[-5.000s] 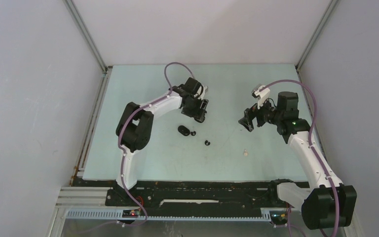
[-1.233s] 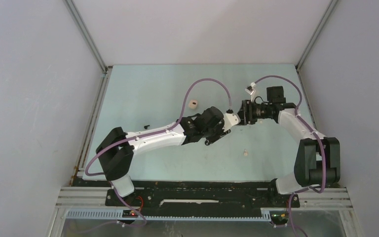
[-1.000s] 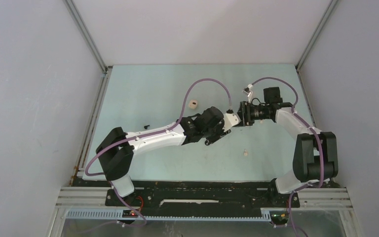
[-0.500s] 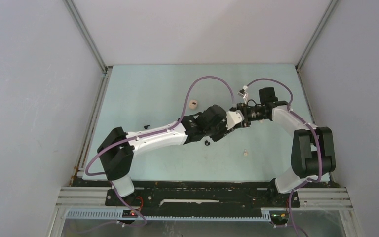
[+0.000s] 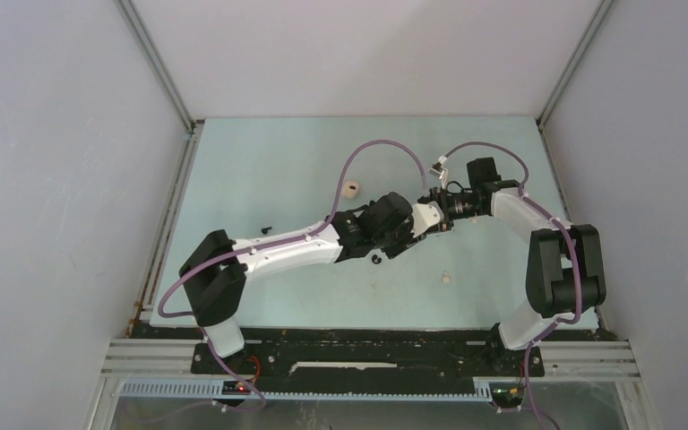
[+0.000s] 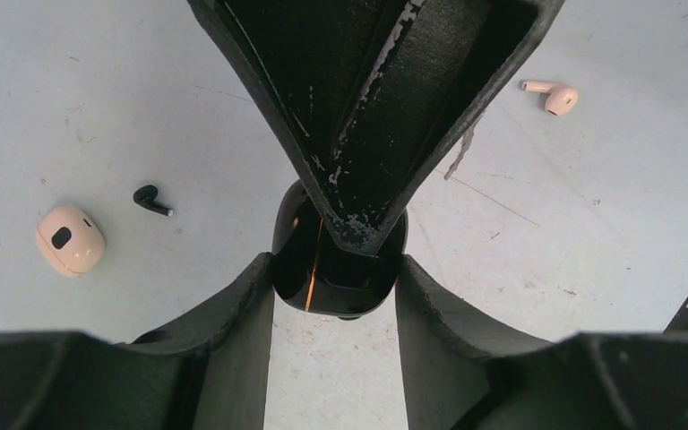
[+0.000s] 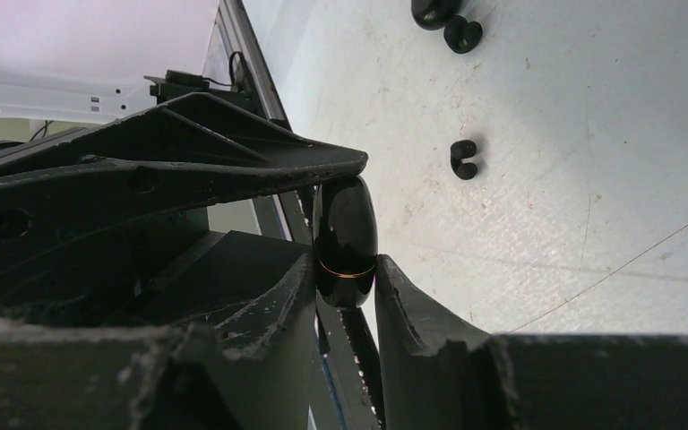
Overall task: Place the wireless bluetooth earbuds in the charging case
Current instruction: Pick up the charging case at the center of the board.
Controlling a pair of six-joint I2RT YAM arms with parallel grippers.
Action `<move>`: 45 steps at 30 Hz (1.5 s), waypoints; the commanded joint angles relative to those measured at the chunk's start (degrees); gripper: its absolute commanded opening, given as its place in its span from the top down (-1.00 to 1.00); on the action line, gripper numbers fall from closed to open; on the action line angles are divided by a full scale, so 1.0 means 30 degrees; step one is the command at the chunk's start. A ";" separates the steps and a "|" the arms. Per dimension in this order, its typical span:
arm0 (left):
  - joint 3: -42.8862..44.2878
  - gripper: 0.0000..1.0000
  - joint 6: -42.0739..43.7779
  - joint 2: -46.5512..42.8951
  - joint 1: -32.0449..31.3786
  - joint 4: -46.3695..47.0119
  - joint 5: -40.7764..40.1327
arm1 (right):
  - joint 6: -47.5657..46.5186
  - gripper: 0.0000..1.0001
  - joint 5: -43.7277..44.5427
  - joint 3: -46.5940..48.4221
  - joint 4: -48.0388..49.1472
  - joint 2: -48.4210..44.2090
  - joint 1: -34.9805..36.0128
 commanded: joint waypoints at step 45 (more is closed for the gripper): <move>-1.4279 -0.24 -2.3520 -0.0670 0.2213 3.1666 0.4335 | -0.1357 0.97 -0.3861 0.0840 -0.1506 -0.0755 -0.1003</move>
